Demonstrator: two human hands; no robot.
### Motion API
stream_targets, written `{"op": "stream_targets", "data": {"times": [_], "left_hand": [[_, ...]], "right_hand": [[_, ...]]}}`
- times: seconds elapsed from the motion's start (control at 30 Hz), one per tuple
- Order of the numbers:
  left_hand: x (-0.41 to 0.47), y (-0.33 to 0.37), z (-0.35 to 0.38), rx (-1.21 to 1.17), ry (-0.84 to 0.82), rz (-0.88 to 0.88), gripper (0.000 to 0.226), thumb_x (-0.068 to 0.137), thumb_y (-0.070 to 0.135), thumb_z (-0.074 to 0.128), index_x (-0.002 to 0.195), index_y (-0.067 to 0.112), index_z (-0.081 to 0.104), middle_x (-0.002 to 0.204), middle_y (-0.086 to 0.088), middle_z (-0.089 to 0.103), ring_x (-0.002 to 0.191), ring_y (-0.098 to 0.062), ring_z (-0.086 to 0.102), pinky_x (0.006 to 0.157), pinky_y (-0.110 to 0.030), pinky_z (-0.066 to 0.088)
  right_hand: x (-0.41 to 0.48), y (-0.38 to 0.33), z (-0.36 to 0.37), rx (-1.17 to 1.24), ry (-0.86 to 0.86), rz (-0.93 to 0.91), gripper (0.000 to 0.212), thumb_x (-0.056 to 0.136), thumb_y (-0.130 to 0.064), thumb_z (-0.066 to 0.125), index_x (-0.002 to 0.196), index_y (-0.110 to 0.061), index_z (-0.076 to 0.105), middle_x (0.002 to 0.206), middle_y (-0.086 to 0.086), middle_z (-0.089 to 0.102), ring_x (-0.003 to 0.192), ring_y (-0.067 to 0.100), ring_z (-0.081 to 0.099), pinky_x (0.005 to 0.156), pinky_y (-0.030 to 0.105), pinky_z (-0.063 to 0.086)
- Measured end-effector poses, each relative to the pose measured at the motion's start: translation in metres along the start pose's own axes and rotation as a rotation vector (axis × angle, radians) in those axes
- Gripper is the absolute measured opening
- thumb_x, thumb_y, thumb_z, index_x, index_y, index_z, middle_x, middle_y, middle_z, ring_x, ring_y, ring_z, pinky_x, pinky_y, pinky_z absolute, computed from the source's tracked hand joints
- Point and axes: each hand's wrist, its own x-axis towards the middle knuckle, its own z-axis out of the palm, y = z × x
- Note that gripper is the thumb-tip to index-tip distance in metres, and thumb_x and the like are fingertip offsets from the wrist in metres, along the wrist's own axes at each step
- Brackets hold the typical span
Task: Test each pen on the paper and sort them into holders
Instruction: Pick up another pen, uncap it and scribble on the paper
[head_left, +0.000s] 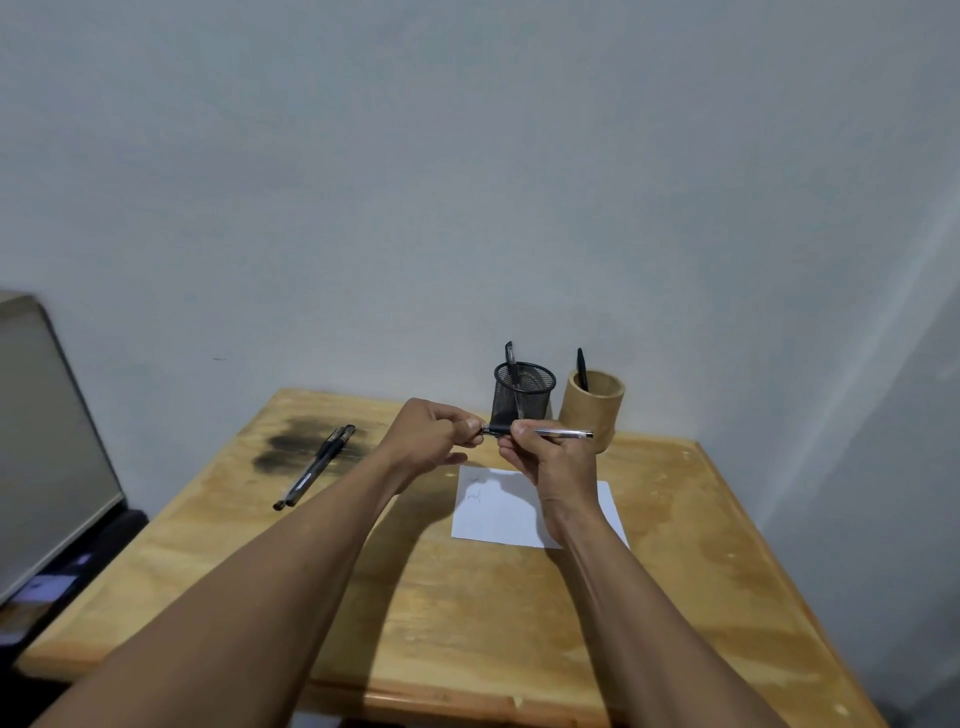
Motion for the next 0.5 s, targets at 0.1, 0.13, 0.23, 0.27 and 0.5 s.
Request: {"op": "stream_targets", "data": {"times": [0.1, 0.13, 0.23, 0.27, 0.5], "left_hand": [[0.0005, -0.0015, -0.0018, -0.002, 0.035, 0.046, 0.011, 0.093, 0.01, 0.067, 0.093, 0.006, 0.077, 0.088, -0.008, 0.075, 0.085, -0.012, 0.071, 0.087, -0.04, 0.059], [0.0009, -0.0019, -0.0031, -0.001, 0.042, 0.057, 0.01, 0.092, 0.009, 0.067, 0.093, 0.007, 0.077, 0.09, -0.009, 0.076, 0.087, -0.013, 0.071, 0.088, -0.041, 0.059], [0.0029, -0.0012, -0.0043, -0.003, 0.03, 0.068, 0.011, 0.093, 0.008, 0.067, 0.097, 0.006, 0.077, 0.096, -0.011, 0.076, 0.091, -0.014, 0.071, 0.088, -0.04, 0.059], [0.0031, -0.0007, -0.0033, -0.011, 0.021, 0.064, 0.011, 0.093, 0.008, 0.067, 0.097, 0.005, 0.077, 0.095, -0.011, 0.076, 0.089, -0.013, 0.072, 0.088, -0.04, 0.059], [0.0064, -0.0033, 0.0008, -0.039, -0.048, -0.021, 0.016, 0.093, 0.009, 0.066, 0.097, -0.003, 0.075, 0.083, -0.007, 0.073, 0.074, -0.007, 0.071, 0.077, -0.032, 0.061]], "right_hand": [[0.0032, 0.0017, 0.0005, -0.011, -0.037, 0.003, 0.005, 0.088, -0.001, 0.073, 0.093, 0.0, 0.074, 0.086, 0.019, 0.076, 0.085, 0.028, 0.075, 0.082, 0.034, 0.062], [0.0036, 0.002, 0.0004, -0.029, -0.052, -0.002, 0.008, 0.088, -0.003, 0.075, 0.095, -0.001, 0.075, 0.087, 0.018, 0.076, 0.087, 0.027, 0.075, 0.083, 0.034, 0.062], [0.0038, 0.0008, -0.0003, -0.055, -0.071, 0.0, 0.009, 0.087, -0.005, 0.076, 0.095, -0.001, 0.076, 0.088, 0.016, 0.077, 0.086, 0.025, 0.075, 0.083, 0.032, 0.062], [0.0042, 0.0002, -0.0007, -0.03, -0.063, 0.013, 0.007, 0.087, -0.004, 0.076, 0.094, -0.001, 0.075, 0.087, 0.017, 0.077, 0.085, 0.025, 0.075, 0.082, 0.031, 0.062], [0.0072, -0.0005, -0.0068, 0.034, -0.028, 0.048, 0.003, 0.085, 0.006, 0.073, 0.088, 0.005, 0.073, 0.076, 0.019, 0.074, 0.076, 0.027, 0.074, 0.078, 0.033, 0.064]]}}
